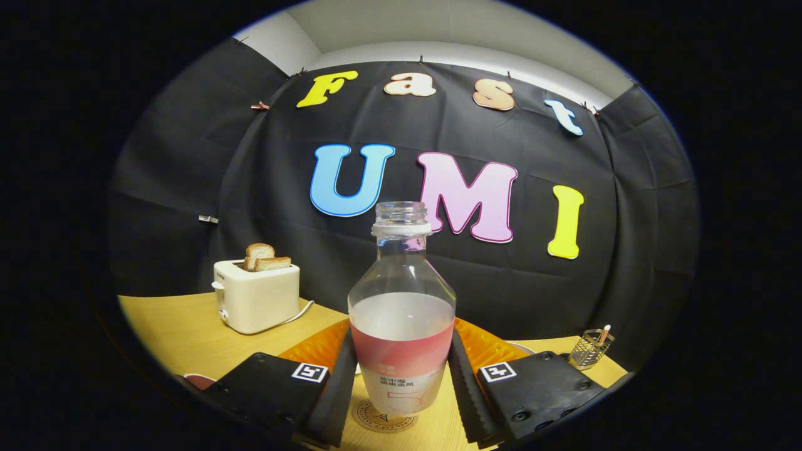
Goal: Take the bottle from table, then pour the juice into the cup, finally place the bottle on the coaster
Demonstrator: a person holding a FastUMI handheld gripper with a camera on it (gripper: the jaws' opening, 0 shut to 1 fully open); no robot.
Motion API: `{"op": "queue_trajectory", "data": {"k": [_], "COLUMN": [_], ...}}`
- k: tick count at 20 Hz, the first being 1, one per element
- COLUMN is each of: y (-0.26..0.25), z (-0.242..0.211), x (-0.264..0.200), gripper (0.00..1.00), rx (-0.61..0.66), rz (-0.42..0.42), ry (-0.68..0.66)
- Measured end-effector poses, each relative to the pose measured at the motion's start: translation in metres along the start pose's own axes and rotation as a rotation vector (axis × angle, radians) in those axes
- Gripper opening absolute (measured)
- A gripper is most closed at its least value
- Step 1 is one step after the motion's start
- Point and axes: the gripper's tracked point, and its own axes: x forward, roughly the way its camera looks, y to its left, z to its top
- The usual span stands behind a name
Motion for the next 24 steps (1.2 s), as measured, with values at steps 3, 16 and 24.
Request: {"op": "queue_trajectory", "data": {"k": [3, 16, 24], "y": [-0.003, 0.008, 0.002], "z": [-0.023, -0.103, -0.114], "x": [0.008, 0.037, 0.037], "gripper": [0.73, 0.74, 0.77], "rx": [0.034, 0.099, 0.116], "rz": [-0.018, -0.026, -0.043], "ry": [0.026, 0.115, 0.138]}}
